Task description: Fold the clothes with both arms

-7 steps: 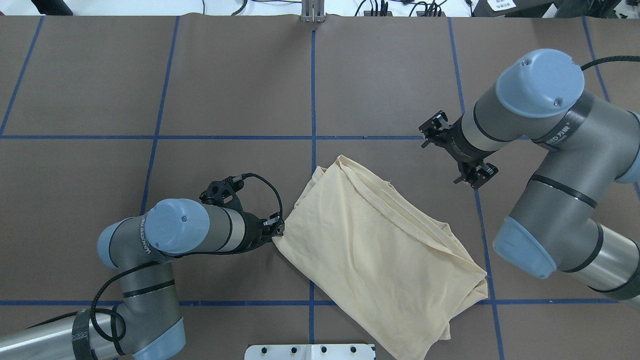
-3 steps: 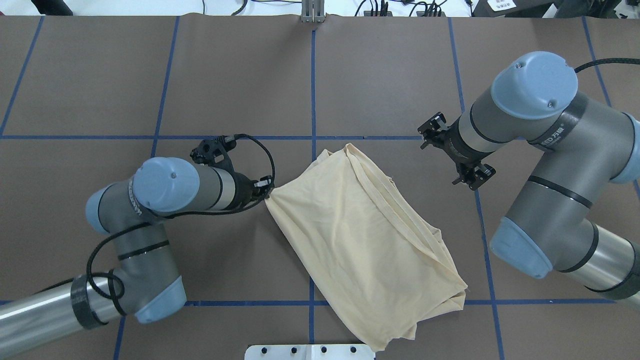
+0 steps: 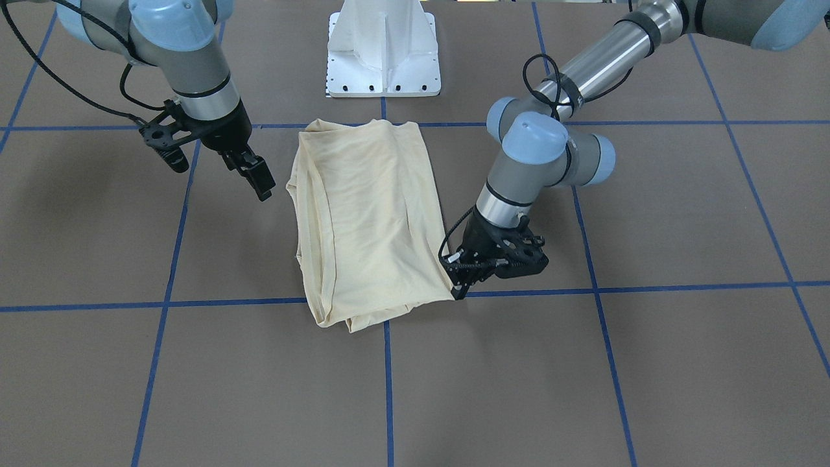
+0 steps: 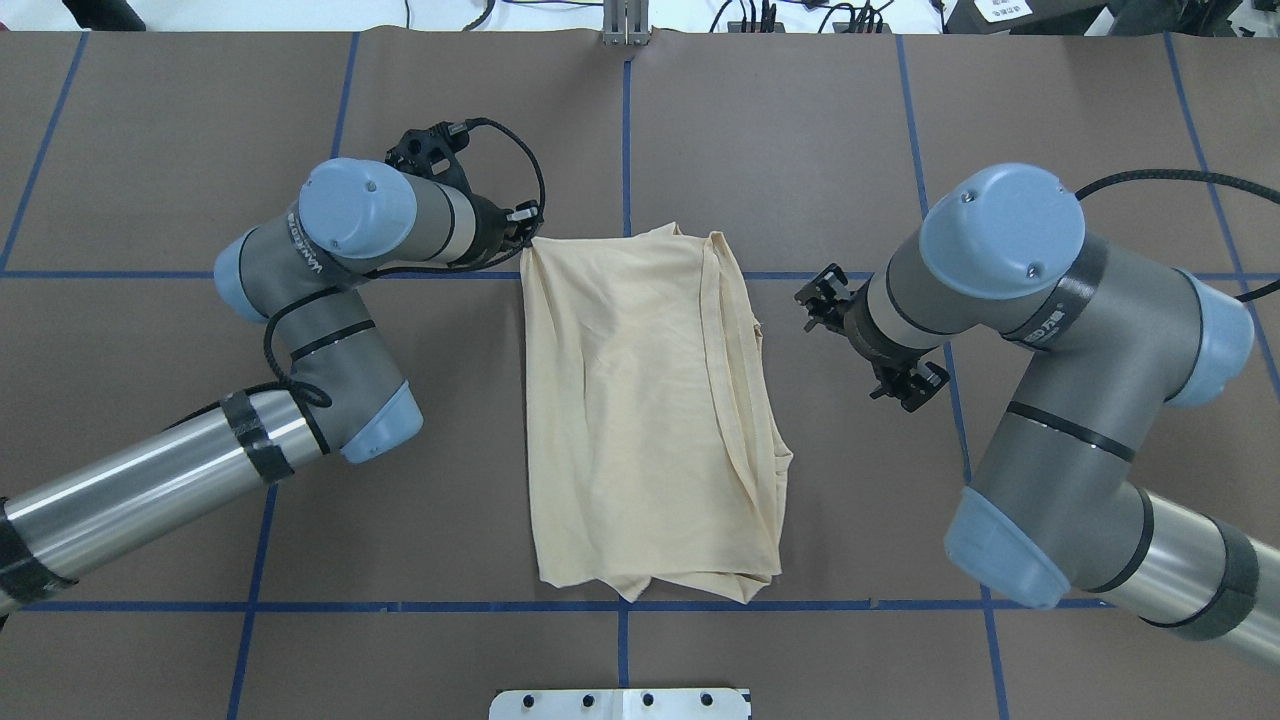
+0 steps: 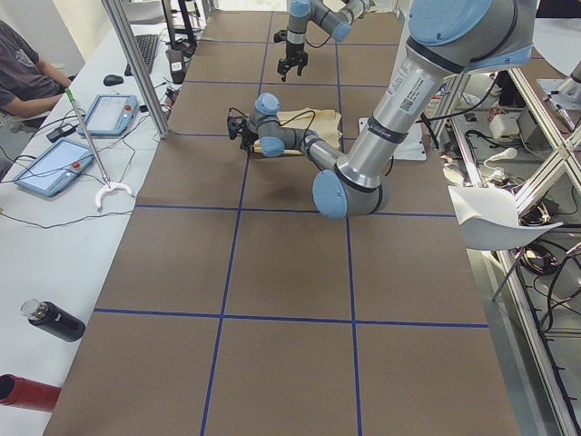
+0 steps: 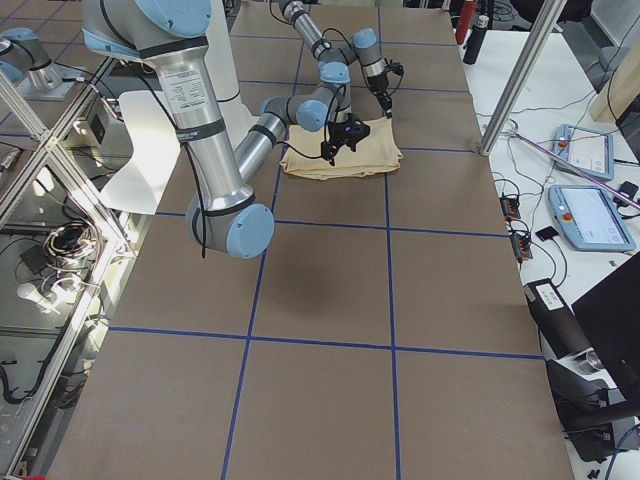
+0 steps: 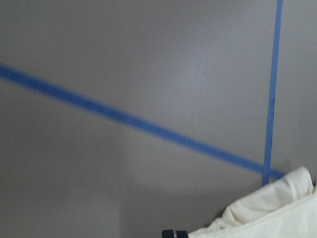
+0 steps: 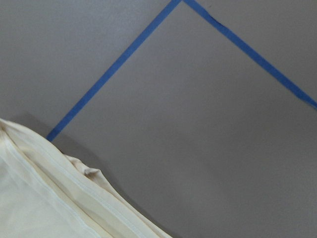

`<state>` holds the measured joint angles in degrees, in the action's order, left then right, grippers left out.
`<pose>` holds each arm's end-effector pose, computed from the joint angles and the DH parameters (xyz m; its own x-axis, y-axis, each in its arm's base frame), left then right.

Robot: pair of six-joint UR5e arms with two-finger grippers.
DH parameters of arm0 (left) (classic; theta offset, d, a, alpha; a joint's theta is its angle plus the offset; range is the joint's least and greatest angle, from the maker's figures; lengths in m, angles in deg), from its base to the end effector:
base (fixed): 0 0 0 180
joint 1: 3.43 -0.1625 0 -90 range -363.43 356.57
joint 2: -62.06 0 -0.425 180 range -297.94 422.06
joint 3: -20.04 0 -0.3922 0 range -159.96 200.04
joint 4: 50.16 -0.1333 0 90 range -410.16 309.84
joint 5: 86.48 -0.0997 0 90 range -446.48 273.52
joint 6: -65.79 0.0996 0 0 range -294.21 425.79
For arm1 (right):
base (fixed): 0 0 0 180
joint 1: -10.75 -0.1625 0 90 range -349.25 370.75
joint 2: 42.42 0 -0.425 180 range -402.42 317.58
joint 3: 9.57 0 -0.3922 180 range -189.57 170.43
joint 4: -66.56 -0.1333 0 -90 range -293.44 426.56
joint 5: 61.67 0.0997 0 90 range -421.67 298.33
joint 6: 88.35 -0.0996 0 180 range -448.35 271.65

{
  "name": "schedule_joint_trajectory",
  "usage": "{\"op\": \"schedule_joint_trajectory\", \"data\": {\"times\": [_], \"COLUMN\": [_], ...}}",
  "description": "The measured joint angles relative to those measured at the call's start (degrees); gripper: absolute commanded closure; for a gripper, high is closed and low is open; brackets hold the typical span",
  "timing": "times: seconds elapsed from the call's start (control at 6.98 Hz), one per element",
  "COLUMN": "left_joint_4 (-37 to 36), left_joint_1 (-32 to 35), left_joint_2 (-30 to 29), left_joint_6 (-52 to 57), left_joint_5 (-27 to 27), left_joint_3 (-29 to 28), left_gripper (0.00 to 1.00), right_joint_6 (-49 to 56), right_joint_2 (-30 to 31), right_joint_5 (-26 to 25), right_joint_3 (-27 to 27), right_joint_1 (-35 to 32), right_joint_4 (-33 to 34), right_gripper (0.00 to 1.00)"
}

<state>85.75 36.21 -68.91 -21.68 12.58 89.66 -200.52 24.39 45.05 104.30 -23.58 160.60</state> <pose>0.5224 -0.5855 0.2933 0.3297 -0.2165 -0.9189 0.5047 0.8630 -0.0222 -0.4138 -0.4093 0.2678 0.4165 0.7221 0.5524 -0.5779 0.6793 -0.4522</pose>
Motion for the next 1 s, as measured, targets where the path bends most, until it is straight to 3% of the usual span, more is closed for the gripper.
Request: {"op": "schedule_joint_trajectory", "data": {"times": [0.14,0.29,0.57,0.72,1.0], "left_joint_4": [3.63,4.93,5.2,5.23,5.25], "left_joint_1": [1.86,3.3,6.67,8.0,8.73], "left_joint_2": [-1.73,-2.13,1.64,4.7,7.35], "left_joint_6": [1.51,3.53,5.31,5.53,5.52], "left_joint_5": [-0.03,0.25,4.74,7.53,9.07], "left_joint_3": [-4.54,-5.55,-0.31,3.24,6.94], "left_gripper": [0.29,0.29,0.29,0.29,0.29], "right_joint_6": [-0.39,-2.87,-16.69,-23.59,-33.89], "right_joint_2": [-1.04,-2.39,-4.23,-5.11,-7.8], "right_joint_5": [-2.57,-4.75,-10.77,-14.62,-17.17], "right_joint_3": [0.02,0.01,-0.54,-2.48,-9.0], "right_joint_1": [3.22,6.78,14.63,17.96,20.14], "right_joint_4": [-0.02,-0.06,-0.32,-1.98,-6.38], "right_gripper": [0.0,0.0,0.02,0.09,0.12]}}
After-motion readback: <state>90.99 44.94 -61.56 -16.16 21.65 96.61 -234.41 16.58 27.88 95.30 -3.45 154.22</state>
